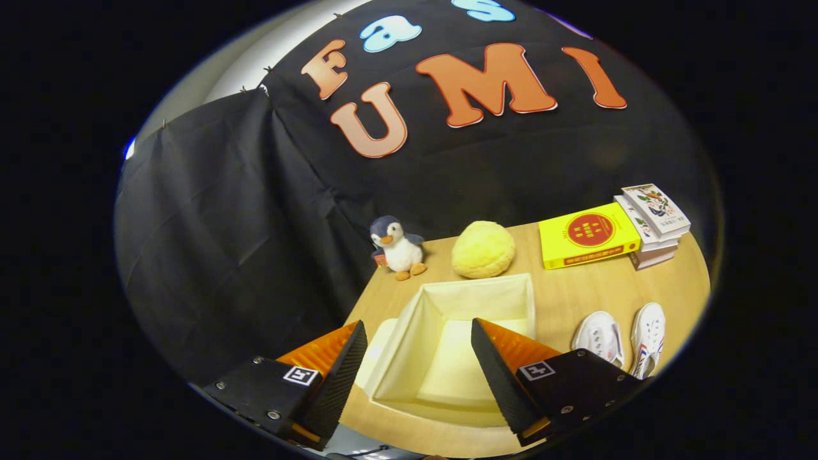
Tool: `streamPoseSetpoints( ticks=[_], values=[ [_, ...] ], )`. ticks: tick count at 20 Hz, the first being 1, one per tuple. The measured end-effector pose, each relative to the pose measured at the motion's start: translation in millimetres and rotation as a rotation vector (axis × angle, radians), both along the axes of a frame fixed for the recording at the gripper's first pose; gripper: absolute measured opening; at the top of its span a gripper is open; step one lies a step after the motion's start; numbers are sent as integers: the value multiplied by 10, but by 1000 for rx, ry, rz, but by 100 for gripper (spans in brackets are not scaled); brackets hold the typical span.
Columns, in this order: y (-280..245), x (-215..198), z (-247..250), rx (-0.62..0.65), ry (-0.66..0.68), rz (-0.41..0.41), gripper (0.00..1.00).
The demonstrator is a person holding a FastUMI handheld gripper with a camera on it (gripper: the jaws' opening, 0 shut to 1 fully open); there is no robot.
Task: Open the storage box then place both shoes into the box .Put the left shoe in first, then the right shoe, with the right side of both shoes facing outward in a uniform manner.
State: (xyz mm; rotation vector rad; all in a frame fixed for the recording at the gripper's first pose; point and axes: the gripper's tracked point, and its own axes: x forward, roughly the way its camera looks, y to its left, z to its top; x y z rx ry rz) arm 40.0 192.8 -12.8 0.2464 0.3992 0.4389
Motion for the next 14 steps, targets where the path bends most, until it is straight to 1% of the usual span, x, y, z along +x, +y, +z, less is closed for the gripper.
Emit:
streamPoseSetpoints(
  ticks=[6,14],
  values=[
    [-790,80,-341,-38,43,-120,98],
    [-1753,75,-975,-147,105,-270,98]
  ],
)
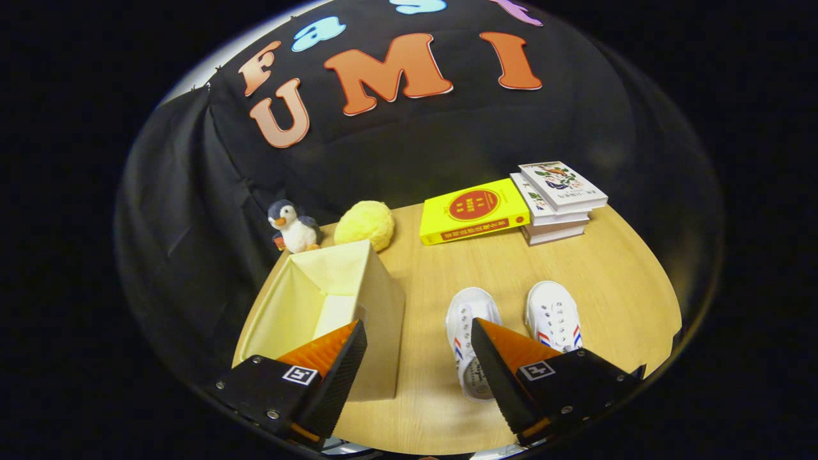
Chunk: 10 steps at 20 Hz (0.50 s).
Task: Open the storage box then place both shoes into the box .Put the left shoe in first, then the right shoe, with the right side of both shoes facing outward in a uniform manner.
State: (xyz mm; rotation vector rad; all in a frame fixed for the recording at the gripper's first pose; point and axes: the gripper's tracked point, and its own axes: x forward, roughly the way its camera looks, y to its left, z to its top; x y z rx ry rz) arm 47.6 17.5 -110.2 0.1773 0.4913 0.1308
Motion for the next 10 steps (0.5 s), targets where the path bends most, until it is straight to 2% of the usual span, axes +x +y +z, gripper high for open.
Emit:
streamPoseSetpoints(
  ticks=[5,10],
  values=[
    [-470,11,-432,-138,54,-46,99],
    [-670,85,-850,-300,119,14,95]
  ],
)
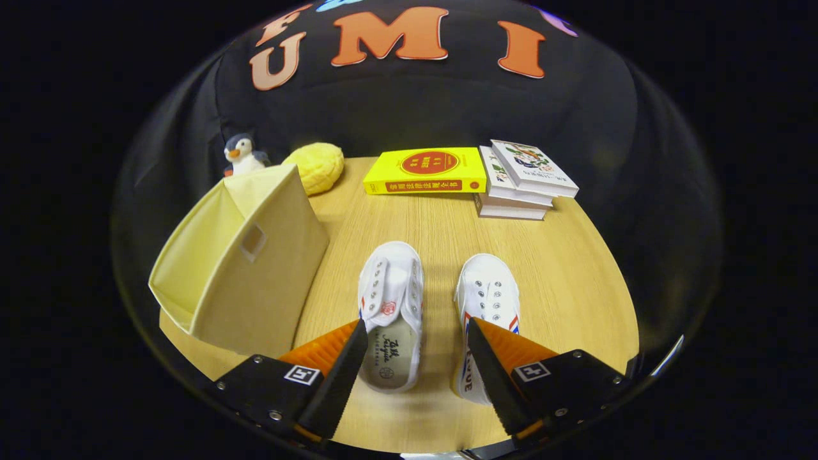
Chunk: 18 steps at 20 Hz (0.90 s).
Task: Open the storage box then place both shoes into the box .Put the left shoe in first, then the right shoe, with the right side of both shoes facing outward in a uniform manner.
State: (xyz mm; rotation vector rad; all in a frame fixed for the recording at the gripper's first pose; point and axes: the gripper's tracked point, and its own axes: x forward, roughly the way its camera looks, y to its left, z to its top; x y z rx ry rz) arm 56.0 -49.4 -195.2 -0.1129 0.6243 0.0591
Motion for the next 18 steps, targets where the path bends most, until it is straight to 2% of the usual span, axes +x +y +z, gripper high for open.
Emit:
streamPoseSetpoints(
  ticks=[2,5,12,15,18],
  values=[
    [-4,61,-161,-6,19,12,88],
    [32,143,-372,23,40,11,73],
    [15,427,-574,95,34,-3,51],
    [84,523,-695,128,38,2,35],
    [135,539,-727,138,35,17,23]
  ],
)
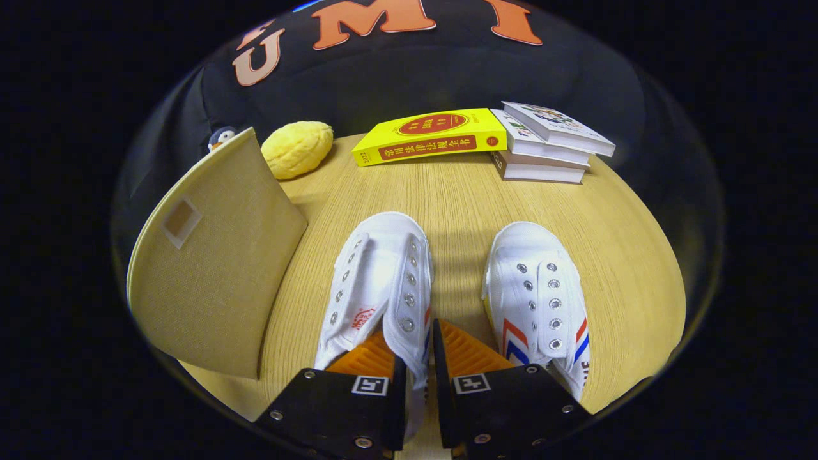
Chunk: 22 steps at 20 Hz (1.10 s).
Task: Open the storage box then place both shoes into the box .Put the left shoe in first, then the right shoe, with the right side of both shoes facing outward in a uniform manner.
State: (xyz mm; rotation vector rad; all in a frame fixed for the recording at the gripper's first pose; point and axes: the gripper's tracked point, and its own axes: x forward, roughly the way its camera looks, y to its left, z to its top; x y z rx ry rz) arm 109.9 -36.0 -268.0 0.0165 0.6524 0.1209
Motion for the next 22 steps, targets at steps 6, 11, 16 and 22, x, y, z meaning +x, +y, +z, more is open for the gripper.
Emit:
streamPoseSetpoints(
  ticks=[6,11,16,22],
  values=[
    [54,30,124,88,-83,-20,0],
    [349,6,385,311,-89,48,0],
    [310,-110,576,357,-91,10,0],
    [217,-310,1211,333,-170,-135,0]
  ],
)
